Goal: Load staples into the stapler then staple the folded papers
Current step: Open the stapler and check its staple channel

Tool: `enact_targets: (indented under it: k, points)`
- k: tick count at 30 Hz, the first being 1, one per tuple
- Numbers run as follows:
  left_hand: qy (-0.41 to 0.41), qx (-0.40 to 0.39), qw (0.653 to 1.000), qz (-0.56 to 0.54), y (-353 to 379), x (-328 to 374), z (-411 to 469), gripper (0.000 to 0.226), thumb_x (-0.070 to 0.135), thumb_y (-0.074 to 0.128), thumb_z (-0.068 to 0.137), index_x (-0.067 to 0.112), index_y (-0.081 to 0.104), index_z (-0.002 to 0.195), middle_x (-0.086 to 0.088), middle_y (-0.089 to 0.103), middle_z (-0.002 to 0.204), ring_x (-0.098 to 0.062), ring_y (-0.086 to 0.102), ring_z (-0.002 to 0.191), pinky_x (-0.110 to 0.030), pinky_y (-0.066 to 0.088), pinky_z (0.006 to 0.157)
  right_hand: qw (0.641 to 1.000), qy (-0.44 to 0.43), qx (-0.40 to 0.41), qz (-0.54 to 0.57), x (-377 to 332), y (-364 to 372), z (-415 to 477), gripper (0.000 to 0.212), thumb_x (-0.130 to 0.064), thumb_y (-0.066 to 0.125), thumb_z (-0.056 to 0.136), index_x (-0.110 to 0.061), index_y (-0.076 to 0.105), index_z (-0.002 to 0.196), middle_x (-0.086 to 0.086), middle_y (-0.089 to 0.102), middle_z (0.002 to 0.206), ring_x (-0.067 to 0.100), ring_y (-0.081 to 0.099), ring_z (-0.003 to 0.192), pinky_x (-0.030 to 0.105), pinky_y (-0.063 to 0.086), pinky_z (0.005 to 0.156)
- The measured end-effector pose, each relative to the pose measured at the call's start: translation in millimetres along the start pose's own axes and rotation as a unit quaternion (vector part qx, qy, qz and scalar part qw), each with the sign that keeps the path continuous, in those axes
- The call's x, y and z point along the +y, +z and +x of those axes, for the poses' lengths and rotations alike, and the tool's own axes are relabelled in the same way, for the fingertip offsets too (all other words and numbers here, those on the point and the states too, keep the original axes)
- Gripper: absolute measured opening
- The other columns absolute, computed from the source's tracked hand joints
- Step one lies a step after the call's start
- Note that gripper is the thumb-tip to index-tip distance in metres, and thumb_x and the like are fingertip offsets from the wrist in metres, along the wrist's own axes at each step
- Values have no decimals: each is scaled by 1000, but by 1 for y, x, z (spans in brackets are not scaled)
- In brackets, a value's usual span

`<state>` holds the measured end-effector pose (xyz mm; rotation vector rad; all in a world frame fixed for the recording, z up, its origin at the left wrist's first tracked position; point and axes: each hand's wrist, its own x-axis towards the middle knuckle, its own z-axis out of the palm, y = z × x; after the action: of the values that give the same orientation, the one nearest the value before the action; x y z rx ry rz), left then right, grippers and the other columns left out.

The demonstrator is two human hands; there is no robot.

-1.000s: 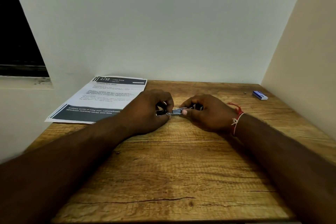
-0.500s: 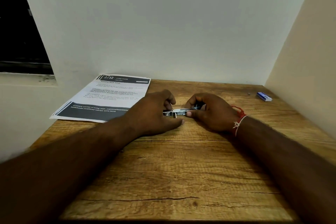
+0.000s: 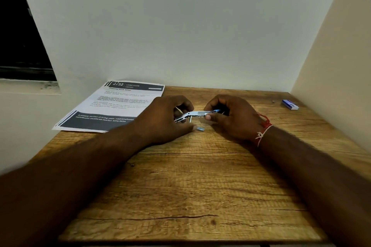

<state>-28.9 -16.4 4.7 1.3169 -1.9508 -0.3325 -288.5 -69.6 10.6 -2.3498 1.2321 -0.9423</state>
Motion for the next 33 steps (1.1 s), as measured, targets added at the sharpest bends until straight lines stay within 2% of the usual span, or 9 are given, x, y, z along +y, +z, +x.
enact_targets:
  k: [2, 5, 9, 13, 17, 22, 25, 29, 33]
  points:
    - [-6, 6, 1000, -16, 0, -2, 2, 32, 35, 97, 87, 30, 79, 112, 28, 76, 86, 7, 73, 79, -9, 53, 74, 1000, -8, 12, -2, 0, 1, 2, 5, -28, 84, 97, -29, 81, 100, -12, 78, 90, -5, 66, 81, 6, 45, 67]
    - [-18, 8, 1000, -8, -2, -5, 4, 22, 38, 90, 93, 31, 83, 113, 18, 81, 97, 3, 76, 91, -16, 58, 82, 1000, 10, 0, -10, 1, 2, 2, 3, -33, 79, 101, -30, 80, 100, -11, 79, 90, 4, 70, 84, 13, 49, 70]
    - [-13, -12, 1000, 20, -1, -5, 5, 11, 39, 82, 101, 31, 88, 106, 19, 81, 93, 6, 73, 87, -14, 50, 74, 999, 39, -37, 5, 2, 2, 2, 10, -36, 73, 105, -29, 81, 102, -11, 79, 90, 2, 70, 84, 24, 51, 72]
    - [-15, -3, 1000, -7, 3, -7, 7, 18, 45, 77, 105, 30, 85, 100, 14, 82, 93, -2, 74, 88, -27, 58, 81, 997, 51, -44, -22, 4, 3, 3, 17, -40, 70, 107, -30, 83, 100, -13, 76, 93, 2, 66, 88, 26, 47, 73]
    - [-36, -5, 999, -9, 5, -7, 11, 32, 49, 68, 110, 29, 82, 90, 13, 76, 81, 0, 67, 76, -28, 51, 72, 997, 54, -38, -33, 6, 5, 3, 18, -43, 72, 105, -31, 85, 101, -12, 74, 101, 8, 66, 94, 31, 52, 78]
    - [-72, -11, 997, -31, 4, -10, 14, 40, 55, 65, 110, 28, 82, 87, 7, 80, 90, -14, 75, 90, -38, 59, 87, 997, 64, -37, -18, 6, 6, 2, 16, -43, 75, 103, -33, 86, 98, -12, 76, 98, 5, 67, 89, 28, 47, 72]
    - [-75, -11, 997, -34, 5, -11, 14, 42, 58, 64, 110, 27, 84, 89, 8, 81, 93, -12, 75, 93, -38, 60, 91, 996, 86, -30, 16, 5, 6, 1, 18, -41, 73, 105, -32, 86, 97, -10, 80, 90, 7, 72, 84, 31, 54, 72]
    - [-77, -13, 996, -54, 3, -13, 13, 44, 61, 62, 110, 27, 85, 94, 11, 84, 99, -7, 78, 99, -40, 62, 100, 993, 106, 16, 49, 13, -2, 5, 18, -41, 72, 106, -29, 85, 102, -6, 82, 93, 19, 77, 93, 37, 59, 83]
    - [-77, -8, 994, -75, -1, -11, 11, 45, 63, 61, 109, 26, 83, 97, 9, 85, 100, -8, 80, 100, -39, 61, 99, 979, 157, 125, 37, 34, -33, 12, 13, -39, 78, 102, -28, 84, 106, -11, 80, 102, 7, 73, 99, 29, 55, 86]
